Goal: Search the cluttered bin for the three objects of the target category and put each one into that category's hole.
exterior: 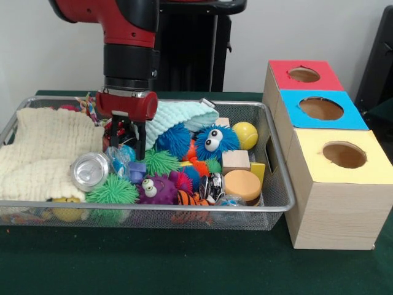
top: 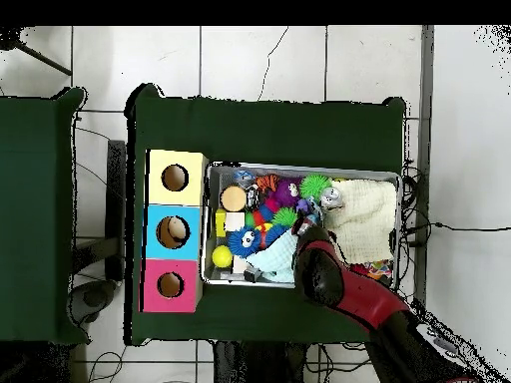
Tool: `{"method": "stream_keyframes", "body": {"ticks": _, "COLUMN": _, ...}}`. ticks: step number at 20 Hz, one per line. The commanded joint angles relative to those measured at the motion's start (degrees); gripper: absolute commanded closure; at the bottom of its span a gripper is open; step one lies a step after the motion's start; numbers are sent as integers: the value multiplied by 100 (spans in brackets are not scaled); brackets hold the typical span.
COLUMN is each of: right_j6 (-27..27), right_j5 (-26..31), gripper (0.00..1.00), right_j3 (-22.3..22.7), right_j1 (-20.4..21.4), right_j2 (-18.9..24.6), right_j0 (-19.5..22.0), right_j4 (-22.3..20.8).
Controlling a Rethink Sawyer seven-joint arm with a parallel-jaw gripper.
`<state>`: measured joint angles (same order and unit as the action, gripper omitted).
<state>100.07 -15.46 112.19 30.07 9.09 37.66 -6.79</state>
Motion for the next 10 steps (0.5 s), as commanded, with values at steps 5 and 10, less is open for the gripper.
{"method": "stream_keyframes", "body": {"ticks": 5, "right_j6": 1423, "right_j5": -301, "gripper": 0, "right_j3": 94, "right_j1": -86, "right_j2": 85, "right_j0": 16, "right_j4": 243}}
{"method": "stream_keyframes", "body": {"ticks": 10, "right_j6": 1413, "right_j5": -386, "gripper": 0, "right_j3": 51, "right_j1": -180, "right_j2": 135, "right_j0": 98, "right_j4": 156}}
